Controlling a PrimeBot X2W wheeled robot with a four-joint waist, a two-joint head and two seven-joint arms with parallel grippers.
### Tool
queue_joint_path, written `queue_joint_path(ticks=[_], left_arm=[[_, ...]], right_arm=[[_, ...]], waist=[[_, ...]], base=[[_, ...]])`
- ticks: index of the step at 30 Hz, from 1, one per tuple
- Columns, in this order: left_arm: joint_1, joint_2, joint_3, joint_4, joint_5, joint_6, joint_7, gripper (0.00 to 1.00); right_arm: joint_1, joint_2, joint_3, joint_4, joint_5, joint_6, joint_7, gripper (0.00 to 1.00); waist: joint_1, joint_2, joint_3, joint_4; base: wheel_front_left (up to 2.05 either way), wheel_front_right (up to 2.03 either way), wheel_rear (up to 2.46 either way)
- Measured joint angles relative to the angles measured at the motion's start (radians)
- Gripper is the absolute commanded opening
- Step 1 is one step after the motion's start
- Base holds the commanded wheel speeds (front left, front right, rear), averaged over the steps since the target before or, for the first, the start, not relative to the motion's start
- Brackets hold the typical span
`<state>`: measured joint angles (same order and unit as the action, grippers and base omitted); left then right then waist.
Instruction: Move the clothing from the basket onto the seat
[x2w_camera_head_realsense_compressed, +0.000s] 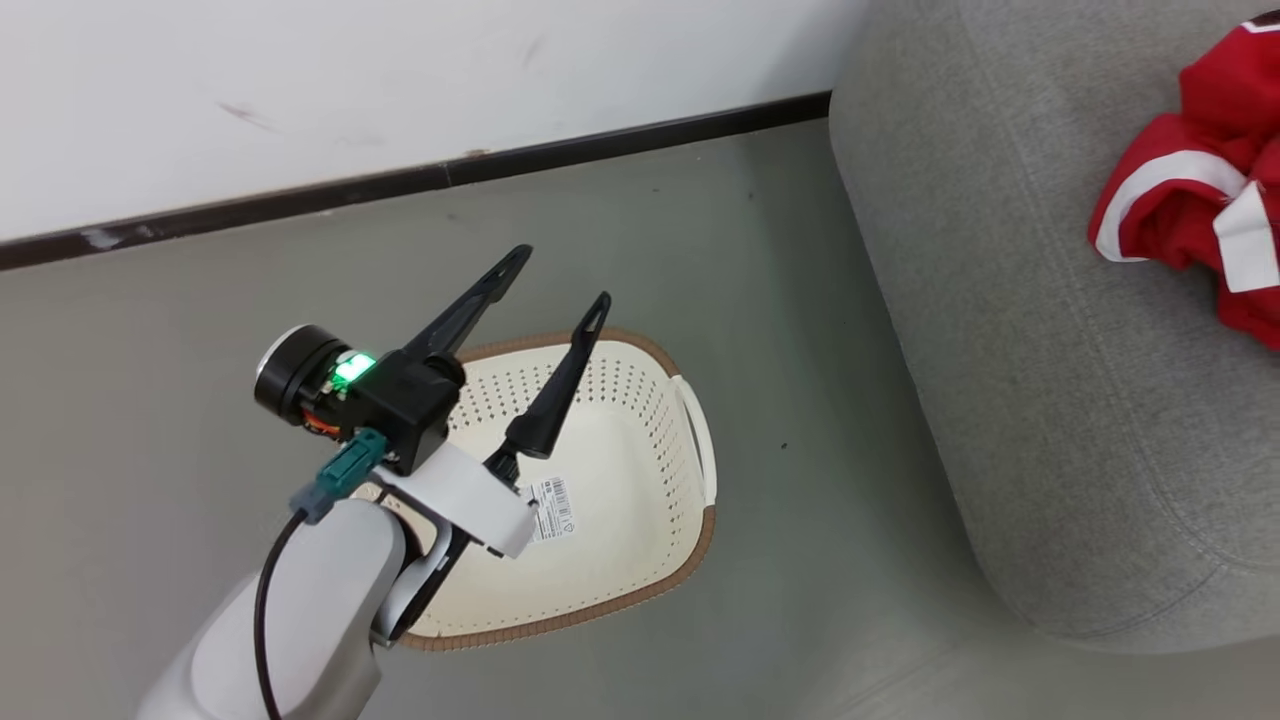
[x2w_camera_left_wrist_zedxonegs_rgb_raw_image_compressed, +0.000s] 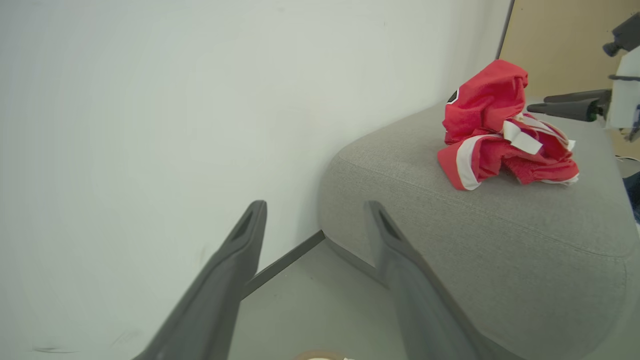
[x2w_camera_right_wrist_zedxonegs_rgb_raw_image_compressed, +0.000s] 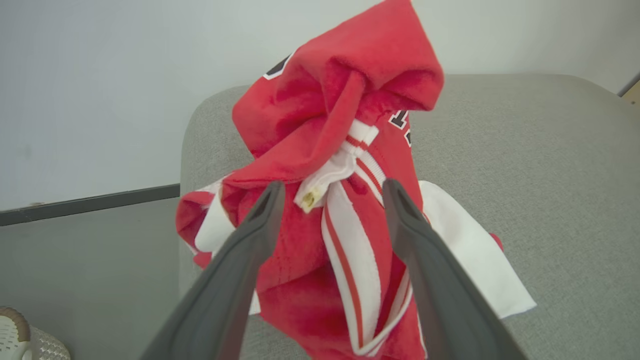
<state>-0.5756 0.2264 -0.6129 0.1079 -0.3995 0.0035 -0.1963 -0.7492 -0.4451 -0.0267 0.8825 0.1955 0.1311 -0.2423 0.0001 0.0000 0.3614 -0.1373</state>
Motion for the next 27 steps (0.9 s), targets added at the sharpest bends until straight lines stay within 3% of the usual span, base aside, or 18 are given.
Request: queue_joint_path(ticks=[5,15,27], left_arm=[[0.040,0.008,0.033,0.026,-0.014,0.013,-0.019,1.00],[0.142,0.024,0.144,0.075,-0.057,0.096,-0.044,1.00],[0.318,0.028,0.263,0.103,-0.078,0.205,-0.052,1.00]], right_arm=[[0.027,0.029,0.043,-0.071,0.006,0.000,-0.004,1.00],[0.096,0.134,0.133,-0.223,0.031,0.000,-0.006,1.00],[0.205,0.202,0.118,-0.403,0.055,0.000,-0.009,1.00]], waist=[[0.0000,0.0000,-0.035,-0.018],[0.0000,0.0000,-0.118,-0.032],[0.0000,0.0000,-0.225,-0.008]], base=[[0.00,0.00,0.00],[0.00,0.00,0.00],[0.00,0.00,0.00]])
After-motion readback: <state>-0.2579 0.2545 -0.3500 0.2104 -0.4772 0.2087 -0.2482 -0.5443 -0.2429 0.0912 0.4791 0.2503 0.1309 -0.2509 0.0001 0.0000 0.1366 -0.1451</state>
